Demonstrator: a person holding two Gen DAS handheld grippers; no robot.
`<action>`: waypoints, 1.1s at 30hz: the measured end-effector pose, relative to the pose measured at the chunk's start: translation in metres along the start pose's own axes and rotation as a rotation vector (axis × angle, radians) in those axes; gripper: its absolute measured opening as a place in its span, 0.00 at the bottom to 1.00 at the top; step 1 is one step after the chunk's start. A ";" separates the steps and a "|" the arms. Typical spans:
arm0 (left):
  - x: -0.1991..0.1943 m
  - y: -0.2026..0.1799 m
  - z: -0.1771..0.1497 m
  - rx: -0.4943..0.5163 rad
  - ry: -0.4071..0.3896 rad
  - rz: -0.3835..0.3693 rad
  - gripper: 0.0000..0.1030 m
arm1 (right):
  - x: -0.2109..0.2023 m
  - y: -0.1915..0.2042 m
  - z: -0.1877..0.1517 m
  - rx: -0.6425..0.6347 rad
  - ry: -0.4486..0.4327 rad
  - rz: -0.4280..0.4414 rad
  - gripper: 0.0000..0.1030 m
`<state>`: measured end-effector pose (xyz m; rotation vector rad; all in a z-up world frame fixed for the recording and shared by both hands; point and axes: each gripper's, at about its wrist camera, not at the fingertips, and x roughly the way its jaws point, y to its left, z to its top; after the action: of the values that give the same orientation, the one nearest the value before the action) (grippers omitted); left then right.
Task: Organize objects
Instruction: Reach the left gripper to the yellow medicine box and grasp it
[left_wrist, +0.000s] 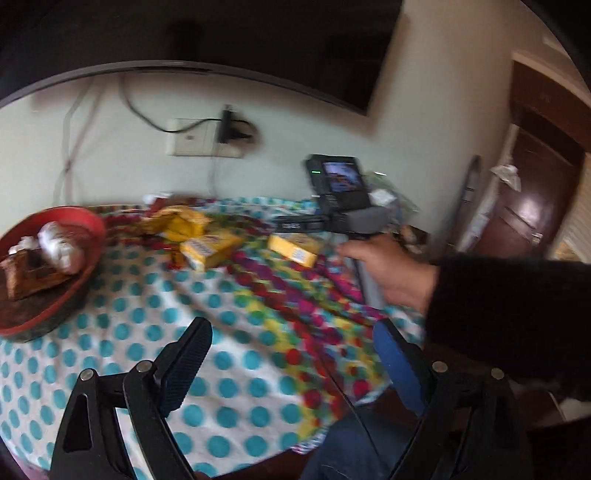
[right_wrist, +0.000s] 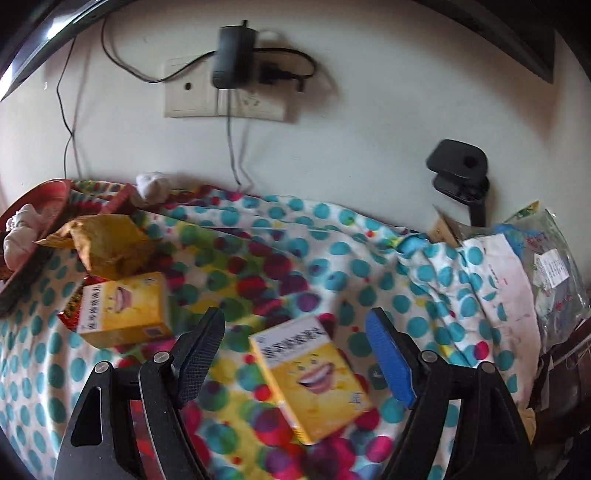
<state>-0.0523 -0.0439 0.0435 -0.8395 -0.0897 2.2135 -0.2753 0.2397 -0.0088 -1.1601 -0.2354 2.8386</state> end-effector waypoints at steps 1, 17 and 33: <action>-0.005 -0.009 0.003 0.019 -0.032 -0.006 0.89 | -0.001 -0.008 -0.001 0.002 -0.007 -0.015 0.74; 0.138 0.073 0.044 -0.044 -0.062 0.608 0.89 | -0.007 -0.020 -0.054 0.138 -0.046 0.164 0.76; 0.275 0.100 0.078 0.125 0.186 0.582 0.89 | 0.018 -0.043 -0.058 0.279 0.067 0.251 0.84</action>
<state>-0.2994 0.0847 -0.0754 -1.0972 0.4302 2.6200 -0.2473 0.2911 -0.0552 -1.2975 0.3232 2.9037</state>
